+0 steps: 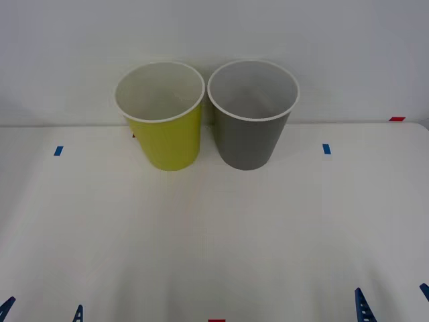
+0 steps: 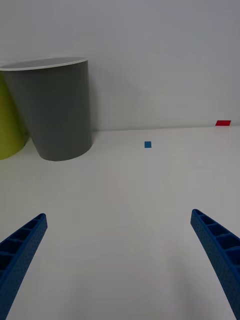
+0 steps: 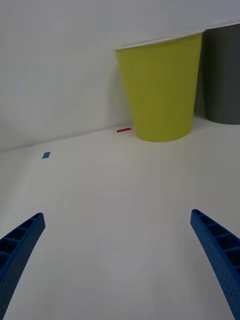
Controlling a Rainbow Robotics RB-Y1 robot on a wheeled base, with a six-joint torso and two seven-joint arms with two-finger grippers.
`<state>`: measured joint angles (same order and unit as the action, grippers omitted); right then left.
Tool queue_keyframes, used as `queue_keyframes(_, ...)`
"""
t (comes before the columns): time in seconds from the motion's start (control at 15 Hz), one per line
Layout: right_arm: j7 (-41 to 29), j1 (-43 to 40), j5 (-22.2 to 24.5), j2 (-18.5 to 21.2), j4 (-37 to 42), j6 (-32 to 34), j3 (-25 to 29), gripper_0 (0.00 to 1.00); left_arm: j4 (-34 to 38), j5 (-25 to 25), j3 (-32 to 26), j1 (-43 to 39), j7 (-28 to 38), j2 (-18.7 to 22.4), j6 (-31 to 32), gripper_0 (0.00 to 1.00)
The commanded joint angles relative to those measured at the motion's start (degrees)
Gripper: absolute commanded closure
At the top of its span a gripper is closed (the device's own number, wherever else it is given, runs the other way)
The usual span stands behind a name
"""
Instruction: Put cans in the gray bin and PET bottles in the light green bin.
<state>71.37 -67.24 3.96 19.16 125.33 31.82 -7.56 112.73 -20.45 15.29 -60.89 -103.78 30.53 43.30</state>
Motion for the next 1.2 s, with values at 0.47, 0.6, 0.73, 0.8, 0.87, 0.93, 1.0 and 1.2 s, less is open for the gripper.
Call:
queue_keyframes(0.47, 0.0, 0.0, 0.0, 0.0, 0.0, 0.0, 0.0, 0.0, -0.3, 0.8, 0.0, -0.1, 0.1, -0.1, 0.2, 0.0)
queue_keyframes(0.6, 0.0, 0.0, 0.0, 0.0, 0.0, 0.0, 0.0, 0.0, -0.3, 0.8, 0.0, -0.1, 0.1, -0.1, 0.2, 0.0)
queue_keyframes(0.73, 0.0, 0.0, 0.0, 0.0, 0.0, 0.0, 0.0, 0.0, -0.3, 0.8, 0.0, -0.1, 0.1, -0.1, 0.2, 0.0)
queue_keyframes(0.8, 0.0, 0.0, 0.0, 0.0, 0.0, 0.0, 0.0, 0.0, -0.3, 0.8, 0.0, -0.1, 0.1, -0.1, 0.2, 0.0)
queue_keyframes(0.87, 0.0, 0.0, 0.0, 0.0, 0.0, 0.0, 0.0, 0.0, -0.3, 0.8, 0.0, -0.1, 0.1, -0.1, 0.2, 0.0)
queue_keyframes(0.93, 0.0, 0.0, 0.0, 0.0, 0.0, 0.0, 0.0, 0.0, -0.3, 0.8, 0.0, -0.1, 0.1, -0.1, 0.2, 0.0)
queue_keyframes(1.0, 0.0, 0.0, 0.0, 0.0, 0.0, 0.0, 0.0, 0.0, -0.3, 0.8, 0.0, -0.1, 0.1, -0.1, 0.2, 0.0)
queue_keyframes(1.2, 0.0, 0.0, 0.0, 0.0, 0.0, 0.0, 0.0, 0.0, -0.3, 0.8, 0.0, -0.1, 0.1, -0.1, 0.2, 0.0)
